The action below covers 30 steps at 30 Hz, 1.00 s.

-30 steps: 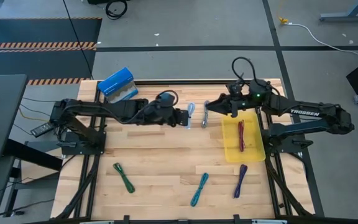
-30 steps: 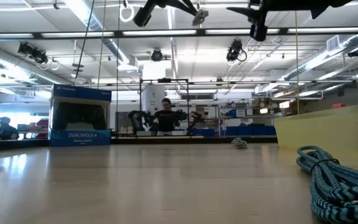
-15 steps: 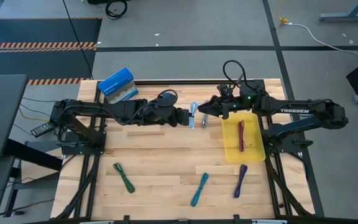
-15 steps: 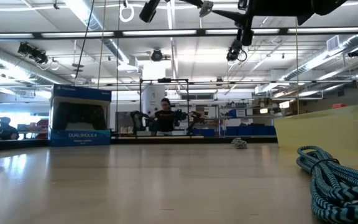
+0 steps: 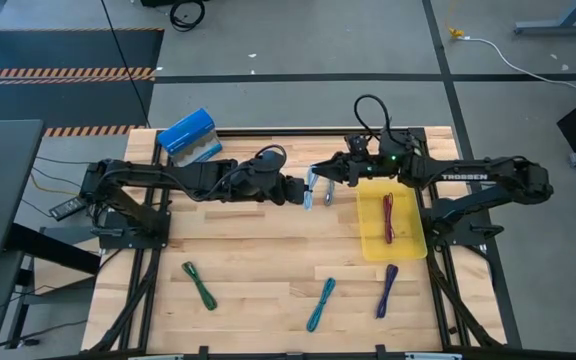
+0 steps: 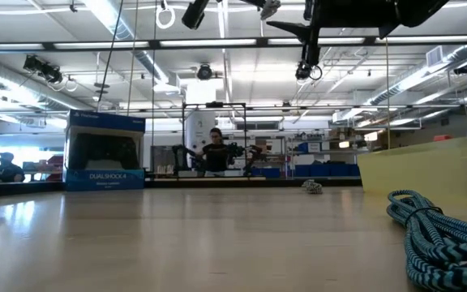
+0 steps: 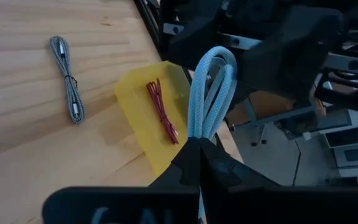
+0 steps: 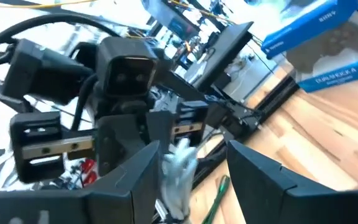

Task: Pick and place USB-C Cables
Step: Put the white USB cable into the yellow container

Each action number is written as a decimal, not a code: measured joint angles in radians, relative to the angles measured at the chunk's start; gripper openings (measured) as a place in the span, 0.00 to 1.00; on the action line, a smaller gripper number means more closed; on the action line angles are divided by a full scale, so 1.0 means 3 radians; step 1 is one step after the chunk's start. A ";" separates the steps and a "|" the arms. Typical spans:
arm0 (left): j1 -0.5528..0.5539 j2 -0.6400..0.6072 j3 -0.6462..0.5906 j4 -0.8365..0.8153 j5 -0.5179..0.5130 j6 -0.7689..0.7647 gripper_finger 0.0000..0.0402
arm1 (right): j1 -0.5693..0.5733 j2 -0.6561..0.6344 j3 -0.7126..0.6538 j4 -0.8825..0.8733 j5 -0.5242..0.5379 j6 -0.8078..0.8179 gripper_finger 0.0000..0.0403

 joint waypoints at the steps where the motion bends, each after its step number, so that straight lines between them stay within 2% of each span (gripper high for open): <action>1: 0.0001 0.0000 0.0000 -0.0005 0.0002 0.0000 0.00 | 0.0001 0.0010 -0.0001 0.0002 -0.0034 0.0006 0.45; 4: 0.0001 0.0000 0.0000 -0.0002 0.0003 -0.0005 0.03 | 0.0015 0.0027 -0.0001 0.0131 -0.0234 -0.0081 0.34; 7: 0.0003 0.0000 0.0000 -0.0005 0.0011 -0.0011 0.09 | 0.0025 0.0010 -0.0001 0.0133 -0.0277 -0.0073 0.12; 9: 0.0009 0.0000 0.0000 -0.0032 0.0083 0.0006 0.13 | 0.0025 -0.0009 -0.0003 0.0126 -0.0289 -0.0098 0.05; 12: 0.0028 -0.0030 0.0000 -0.0222 0.0204 0.0031 0.20 | -0.0002 -0.0039 -0.0003 0.0036 -0.0352 -0.0036 0.05; 15: 0.0028 -0.0123 -0.0001 -0.0488 0.0217 0.0106 0.26 | -0.0067 -0.0122 -0.0003 -0.0380 -0.0579 0.0021 0.05; 18: 0.0022 -0.0246 -0.0001 -0.0707 0.0216 0.0168 0.30 | -0.0124 -0.0247 -0.0001 -0.1161 -0.0686 -0.0002 0.05; 23: -0.0073 -0.0396 -0.0001 -0.0983 0.0216 0.0178 0.33 | -0.0241 -0.0475 -0.0001 -0.2494 -0.0623 -0.0151 0.05; 30: -0.0260 -0.0425 -0.0003 -0.1057 0.0159 0.0164 0.33 | -0.0400 -0.0887 0.0001 -0.3896 -0.0540 -0.0075 0.05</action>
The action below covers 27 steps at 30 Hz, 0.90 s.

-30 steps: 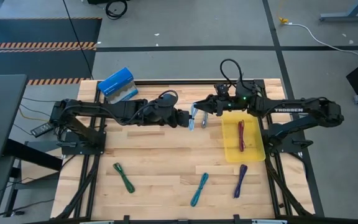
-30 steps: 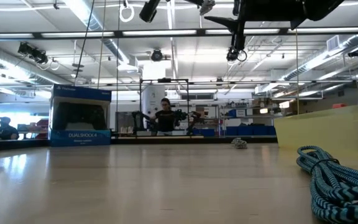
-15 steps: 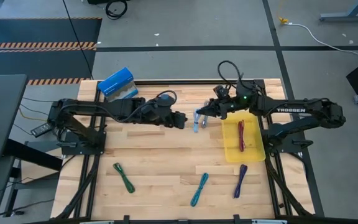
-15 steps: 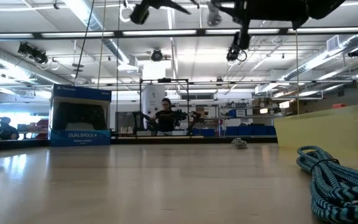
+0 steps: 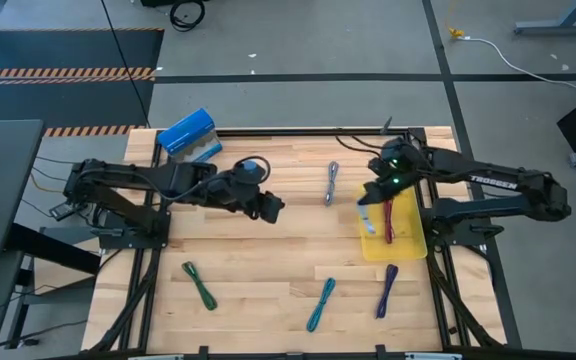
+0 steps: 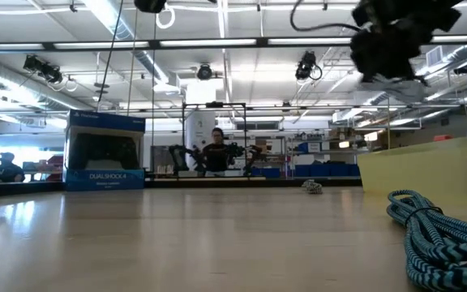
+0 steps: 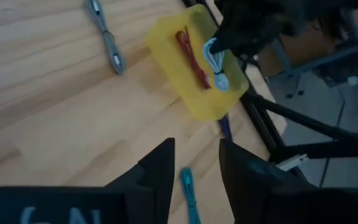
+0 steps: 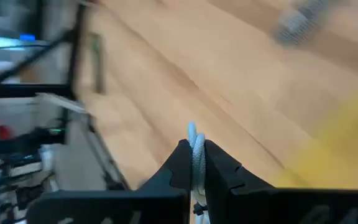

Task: Pick and place USB-C Cables
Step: Put the white USB cable into the yellow container, then put the green USB cable into the yellow container

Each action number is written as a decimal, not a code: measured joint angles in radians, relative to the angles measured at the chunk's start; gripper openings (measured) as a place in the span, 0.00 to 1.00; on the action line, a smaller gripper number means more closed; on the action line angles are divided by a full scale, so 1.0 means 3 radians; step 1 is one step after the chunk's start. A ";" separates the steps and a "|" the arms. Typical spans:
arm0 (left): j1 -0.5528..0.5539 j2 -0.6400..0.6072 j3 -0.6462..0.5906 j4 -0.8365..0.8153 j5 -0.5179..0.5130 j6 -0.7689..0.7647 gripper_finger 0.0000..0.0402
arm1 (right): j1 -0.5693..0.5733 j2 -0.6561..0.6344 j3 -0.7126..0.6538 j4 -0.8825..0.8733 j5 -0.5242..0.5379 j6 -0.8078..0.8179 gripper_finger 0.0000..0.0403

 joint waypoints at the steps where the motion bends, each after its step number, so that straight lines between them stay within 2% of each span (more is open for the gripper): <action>1: -0.0022 0.0007 0.0000 -0.0008 -0.0049 -0.0021 0.33 | -0.0010 -0.0051 0.0000 -0.0210 0.0075 -0.0006 0.05; 6: -0.0117 0.0034 0.0001 -0.0002 -0.0350 -0.0212 0.33 | -0.0029 -0.0193 -0.0001 -0.0945 0.0402 -0.0007 0.05; 13: -0.0145 0.0047 0.0001 -0.0013 -0.0373 -0.0422 0.33 | -0.0027 -0.0103 -0.0001 -0.1222 0.0587 0.0000 0.07; 18: -0.0213 0.0047 0.0001 -0.0092 -0.0342 -0.0429 0.35 | 0.0021 -0.0044 -0.0001 -0.1213 0.0587 -0.0053 0.26; 23: -0.0320 0.0047 0.0001 -0.0261 -0.0338 -0.0549 0.43 | 0.0060 -0.0041 -0.0001 -0.1230 0.0570 -0.0097 0.48; 27: -0.0468 0.0047 0.0001 -0.0560 -0.0341 -0.0641 0.50 | 0.0060 -0.0041 -0.0001 -0.1213 0.0292 -0.0090 0.60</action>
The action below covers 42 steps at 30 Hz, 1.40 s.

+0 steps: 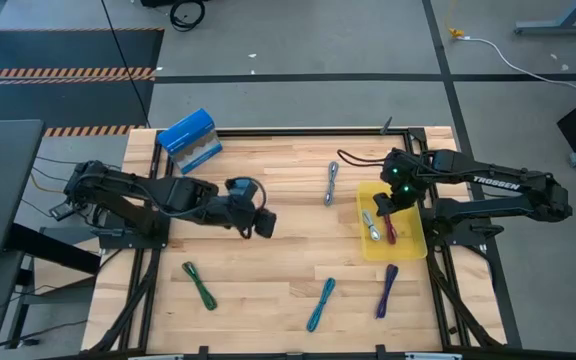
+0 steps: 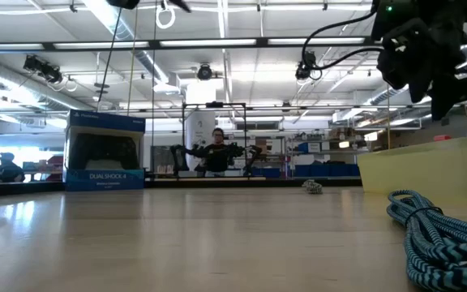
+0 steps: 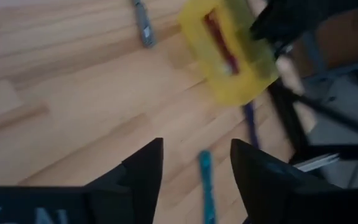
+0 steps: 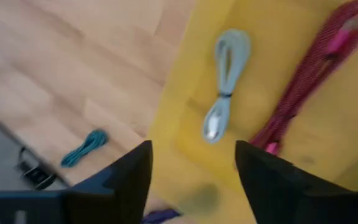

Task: Pick and place USB-C Cables
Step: Put the green USB cable into the yellow container

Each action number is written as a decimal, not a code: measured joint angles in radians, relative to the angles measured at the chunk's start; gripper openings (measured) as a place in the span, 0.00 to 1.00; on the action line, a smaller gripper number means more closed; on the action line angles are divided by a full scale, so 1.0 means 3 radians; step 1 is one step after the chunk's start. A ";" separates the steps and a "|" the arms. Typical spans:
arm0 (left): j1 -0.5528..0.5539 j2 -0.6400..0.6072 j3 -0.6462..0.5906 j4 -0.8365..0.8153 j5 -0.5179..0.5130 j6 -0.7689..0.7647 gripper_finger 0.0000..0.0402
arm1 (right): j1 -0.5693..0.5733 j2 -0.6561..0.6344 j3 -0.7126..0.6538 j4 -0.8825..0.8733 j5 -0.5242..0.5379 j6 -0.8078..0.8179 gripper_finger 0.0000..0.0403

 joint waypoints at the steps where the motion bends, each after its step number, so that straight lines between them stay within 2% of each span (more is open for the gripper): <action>1: -0.0052 0.0000 0.0000 -0.0155 0.0002 -0.0075 0.51 | 0.0000 -0.0004 0.0000 0.0014 -0.0070 0.0004 0.62; 7: -0.0434 0.0000 0.0000 -0.1400 0.0091 -0.0879 0.55 | 0.0083 -0.0122 0.0000 0.0189 -0.0265 0.0237 0.65; 10: -0.0661 0.0000 0.0000 -0.1766 0.0112 -0.1359 0.54 | 0.0156 -0.0181 0.0000 0.0382 -0.0264 0.0392 0.64; 18: -0.1232 0.0099 0.0001 -0.1869 0.0137 -0.2528 0.54 | 0.0267 -0.0215 -0.0001 0.1161 -0.0312 0.0419 0.64; 22: -0.1381 0.0274 0.0001 -0.1796 0.0166 -0.3011 0.54 | 0.0267 -0.0202 -0.0001 0.1520 -0.0572 0.0230 0.64; 29: -0.1316 0.0688 0.0000 -0.1195 0.0301 -0.3078 0.54 | 0.0385 -0.0261 -0.0003 0.2302 -0.1215 0.0170 0.64; 33: -0.1241 0.0886 0.0000 -0.1122 0.0467 -0.3133 0.54 | 0.0519 -0.0341 -0.0003 0.2978 -0.1314 0.0400 0.63; 38: -0.1095 0.1026 0.0000 -0.1166 0.0604 -0.3149 0.54 | 0.0663 -0.0425 -0.0003 0.3815 -0.1321 0.0957 0.63; 42: -0.0982 0.1053 0.0000 -0.1340 0.0637 -0.3126 0.54 | 0.0753 -0.0478 -0.0003 0.4189 -0.1311 0.1177 0.63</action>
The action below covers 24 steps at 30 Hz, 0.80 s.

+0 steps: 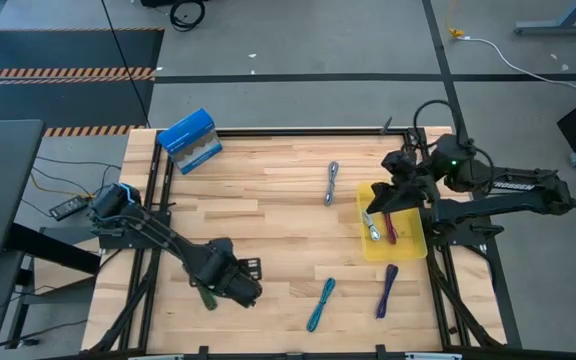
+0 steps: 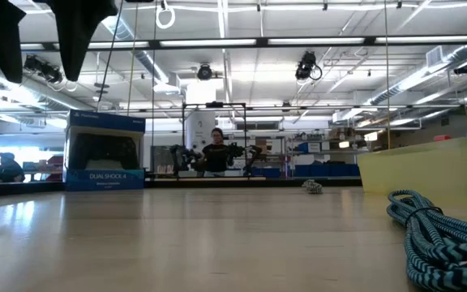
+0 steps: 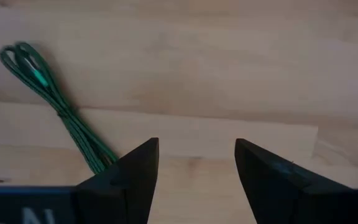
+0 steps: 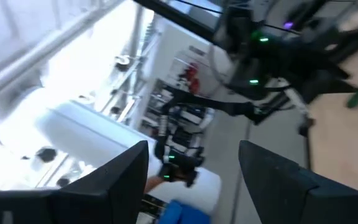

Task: Pick and place USB-C Cables
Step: Put the green USB cable into the yellow container

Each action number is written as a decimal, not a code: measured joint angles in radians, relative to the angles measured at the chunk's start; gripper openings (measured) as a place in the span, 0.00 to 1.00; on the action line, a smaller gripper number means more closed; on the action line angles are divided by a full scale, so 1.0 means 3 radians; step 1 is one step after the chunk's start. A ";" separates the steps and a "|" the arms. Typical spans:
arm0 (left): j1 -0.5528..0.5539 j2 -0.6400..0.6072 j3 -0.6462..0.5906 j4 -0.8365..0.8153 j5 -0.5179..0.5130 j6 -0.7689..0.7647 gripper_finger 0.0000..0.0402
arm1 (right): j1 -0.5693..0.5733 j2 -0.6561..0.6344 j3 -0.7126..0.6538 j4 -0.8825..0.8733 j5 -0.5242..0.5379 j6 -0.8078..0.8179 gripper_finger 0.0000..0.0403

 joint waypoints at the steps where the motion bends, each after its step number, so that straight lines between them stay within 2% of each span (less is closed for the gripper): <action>1: 0.0033 0.0002 0.0000 -0.0061 0.0012 -0.0004 0.54 | 0.0017 -0.0011 0.0000 0.0033 0.0005 0.0035 0.63; 8: 0.0314 0.0182 0.0000 -0.0210 0.0355 -0.0039 0.54 | 0.0150 -0.0011 0.0001 0.0053 0.0067 0.0060 0.63; 16: 0.0225 0.0505 0.0000 -0.0380 0.0965 0.0320 0.54 | 0.0243 -0.0002 0.0001 0.0049 0.0112 0.0111 0.63; 24: 0.0020 0.0510 -0.0008 -0.0755 0.1024 0.0466 0.52 | 0.0250 0.0014 0.0001 0.0038 0.0204 0.0223 0.63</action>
